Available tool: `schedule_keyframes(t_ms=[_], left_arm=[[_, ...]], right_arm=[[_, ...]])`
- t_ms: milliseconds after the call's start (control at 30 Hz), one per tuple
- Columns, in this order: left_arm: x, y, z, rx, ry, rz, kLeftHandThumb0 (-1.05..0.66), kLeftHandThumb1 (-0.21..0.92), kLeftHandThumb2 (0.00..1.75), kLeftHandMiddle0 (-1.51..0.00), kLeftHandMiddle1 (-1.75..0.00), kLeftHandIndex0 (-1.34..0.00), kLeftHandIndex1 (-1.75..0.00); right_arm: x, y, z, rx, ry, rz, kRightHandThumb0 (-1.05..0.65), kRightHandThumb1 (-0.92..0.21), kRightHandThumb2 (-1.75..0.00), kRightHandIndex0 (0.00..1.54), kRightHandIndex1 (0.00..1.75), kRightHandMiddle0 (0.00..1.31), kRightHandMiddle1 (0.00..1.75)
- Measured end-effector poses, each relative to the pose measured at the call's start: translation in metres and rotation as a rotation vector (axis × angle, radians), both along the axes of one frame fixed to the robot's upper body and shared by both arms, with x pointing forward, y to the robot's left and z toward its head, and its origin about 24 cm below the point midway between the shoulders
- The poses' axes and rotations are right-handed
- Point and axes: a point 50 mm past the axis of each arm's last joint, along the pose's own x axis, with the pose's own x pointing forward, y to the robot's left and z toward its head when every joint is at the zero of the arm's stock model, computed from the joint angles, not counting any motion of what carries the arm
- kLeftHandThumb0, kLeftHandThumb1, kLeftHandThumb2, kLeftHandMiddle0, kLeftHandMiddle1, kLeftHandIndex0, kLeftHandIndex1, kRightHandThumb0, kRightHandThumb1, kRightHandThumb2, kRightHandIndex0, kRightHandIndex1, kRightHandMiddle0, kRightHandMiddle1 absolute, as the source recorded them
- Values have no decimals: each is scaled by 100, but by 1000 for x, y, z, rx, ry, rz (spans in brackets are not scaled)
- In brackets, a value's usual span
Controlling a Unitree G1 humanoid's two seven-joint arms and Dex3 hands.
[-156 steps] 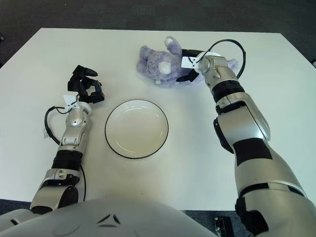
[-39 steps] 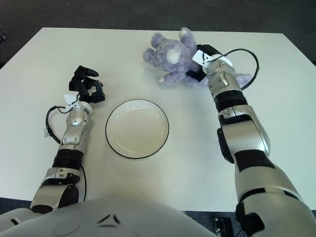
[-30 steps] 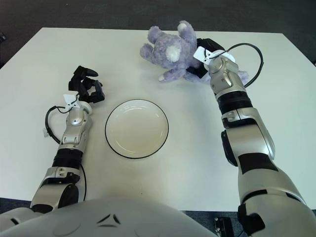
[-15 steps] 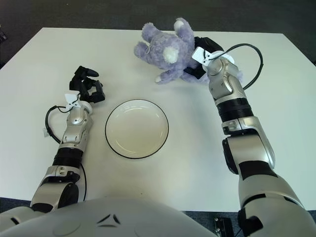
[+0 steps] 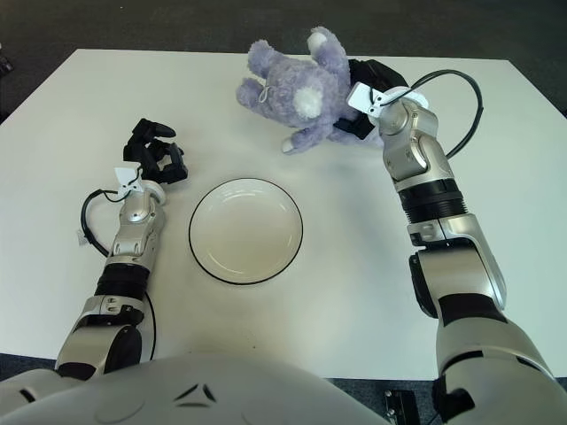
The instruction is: Put the doll into the plate.
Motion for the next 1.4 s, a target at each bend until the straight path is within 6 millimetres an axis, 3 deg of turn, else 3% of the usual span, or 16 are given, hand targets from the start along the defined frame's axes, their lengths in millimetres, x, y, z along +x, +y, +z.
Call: schedule_keyframes(t_ms=[800,1400], left_arm=[[6,0,-5,4,32,-2,-1,22,144,-57,-175,-56,-175],[6,4,-5,-41,35,9,-1,22,144,-57,-175,-56,-175]], right_arm=[[-27,27,21,-2,-12,167,56,-11,-156,78,175,100,175],[-41,42,20,35,44,270,57,-8,-160,80,175,105,175]])
